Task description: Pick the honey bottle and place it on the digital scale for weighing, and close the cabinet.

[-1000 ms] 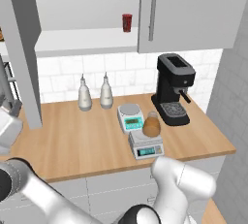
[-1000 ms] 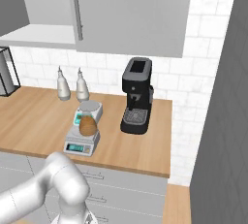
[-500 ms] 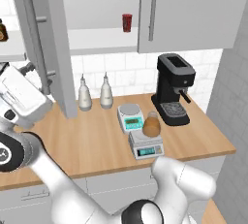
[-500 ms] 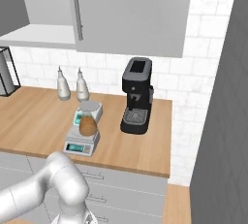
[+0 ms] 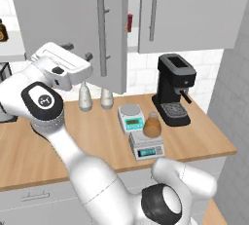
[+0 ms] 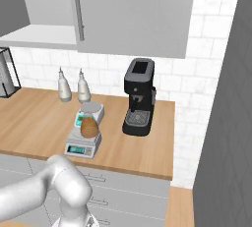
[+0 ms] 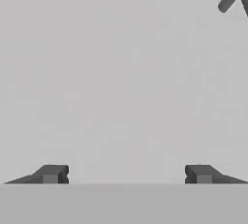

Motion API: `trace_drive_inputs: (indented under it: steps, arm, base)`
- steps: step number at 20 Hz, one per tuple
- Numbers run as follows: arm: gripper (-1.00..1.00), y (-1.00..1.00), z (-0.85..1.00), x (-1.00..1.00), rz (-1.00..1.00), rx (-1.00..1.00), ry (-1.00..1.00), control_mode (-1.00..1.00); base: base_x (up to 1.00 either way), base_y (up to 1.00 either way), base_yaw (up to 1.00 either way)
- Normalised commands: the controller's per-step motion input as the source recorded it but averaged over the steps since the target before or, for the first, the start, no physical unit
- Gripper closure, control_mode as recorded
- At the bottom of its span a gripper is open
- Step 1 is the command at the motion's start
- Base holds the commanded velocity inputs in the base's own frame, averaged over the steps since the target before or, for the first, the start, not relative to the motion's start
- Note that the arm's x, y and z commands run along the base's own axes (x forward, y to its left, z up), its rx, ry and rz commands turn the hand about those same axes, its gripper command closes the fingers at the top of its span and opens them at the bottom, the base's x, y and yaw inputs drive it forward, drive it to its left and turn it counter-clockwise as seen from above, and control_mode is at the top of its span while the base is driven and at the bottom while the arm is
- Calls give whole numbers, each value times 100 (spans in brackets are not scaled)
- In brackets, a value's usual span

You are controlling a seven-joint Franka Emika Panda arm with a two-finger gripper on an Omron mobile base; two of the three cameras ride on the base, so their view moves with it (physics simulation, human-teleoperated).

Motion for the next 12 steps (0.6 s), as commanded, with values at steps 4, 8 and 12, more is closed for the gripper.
trace_drive_inputs:
  steps: [4, 8, 12]
  arm:
    - [-100, -100, 15, 94, 24, 18, 23, -100]
    - [-100, -100, 0, 100, 31, 15, 18, -100]
    - [-100, -100, 0, 100, 38, 10, 9, -100]
  base:
    - [0, 0, 0]
    - [0, 0, 0]
    - [0, 0, 0]
